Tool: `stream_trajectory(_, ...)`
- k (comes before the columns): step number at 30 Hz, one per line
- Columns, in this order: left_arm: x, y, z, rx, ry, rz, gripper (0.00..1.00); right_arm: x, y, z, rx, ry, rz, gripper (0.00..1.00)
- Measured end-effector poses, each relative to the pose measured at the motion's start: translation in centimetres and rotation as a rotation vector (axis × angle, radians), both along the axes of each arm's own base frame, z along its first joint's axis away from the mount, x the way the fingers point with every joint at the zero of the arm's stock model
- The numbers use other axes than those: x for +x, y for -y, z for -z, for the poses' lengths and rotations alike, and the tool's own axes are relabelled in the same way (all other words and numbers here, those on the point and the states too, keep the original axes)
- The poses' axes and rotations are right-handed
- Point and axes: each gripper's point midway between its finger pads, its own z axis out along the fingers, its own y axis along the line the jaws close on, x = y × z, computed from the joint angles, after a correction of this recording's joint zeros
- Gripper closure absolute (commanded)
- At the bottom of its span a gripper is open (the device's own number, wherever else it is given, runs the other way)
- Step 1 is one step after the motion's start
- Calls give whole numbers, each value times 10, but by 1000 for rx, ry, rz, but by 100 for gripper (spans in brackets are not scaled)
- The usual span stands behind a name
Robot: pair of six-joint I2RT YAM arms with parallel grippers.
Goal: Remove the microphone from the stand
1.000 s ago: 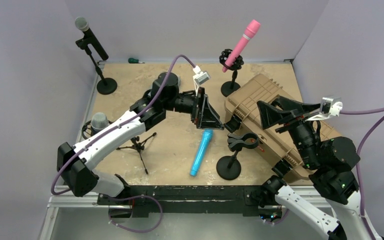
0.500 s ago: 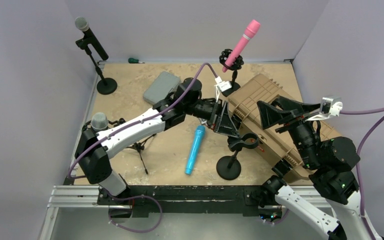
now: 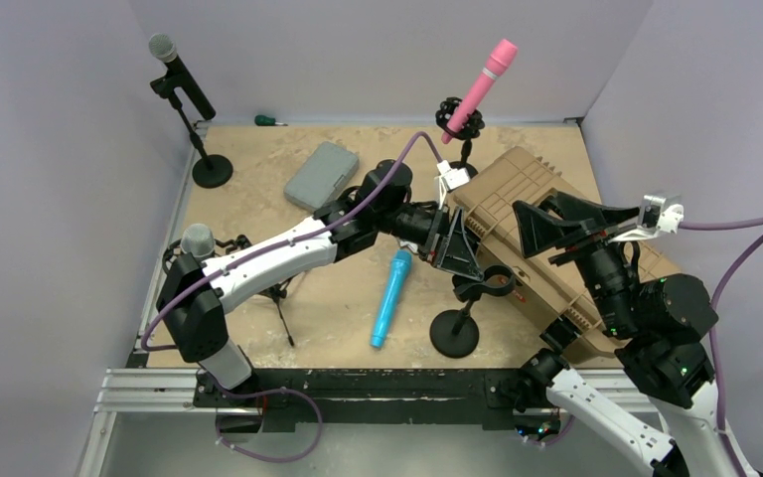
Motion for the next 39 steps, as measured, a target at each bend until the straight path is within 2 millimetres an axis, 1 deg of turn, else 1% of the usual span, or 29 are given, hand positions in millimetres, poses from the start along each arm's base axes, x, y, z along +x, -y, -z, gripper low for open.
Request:
stream_trajectory(9,2,1,4,10,9,-14,18,0,0,0,0,-1,0,5)
stream_trajectory(11,1,1,9,20,16,-16,19,0,0,0,0,0,0,6)
stream_trajectory(17,-5,0,40,89,16,-23,21,0,0,0,0,0,0,5)
stream_trajectory(23,0,4,58,124,56,-50,21,0,0,0,-1,-1,-1,5)
stream_trajectory(24,1,4,64,140,57,-53,21,0,-1,0,-1,-1,-1,5)
stream_trajectory(26,5,5,87,198,51,-58,21,1,-1,1,-2,-3,-1,5)
stream_trajectory(27,2,6,96,216,17,-40,21,1,-1,1,-2,-3,-1,5)
stream_trajectory(29,2,8,94,203,22,-28,21,1,-1,1,-2,-3,-1,5)
stream_trajectory(32,2,7,93,207,37,-34,20,1,-1,1,-2,-2,-1,5)
stream_trajectory(36,6,1,90,233,82,-61,13,3,-3,2,-3,-4,-1,5)
stream_trajectory(39,13,-8,86,284,160,-102,5,8,-6,8,-16,-20,-2,5)
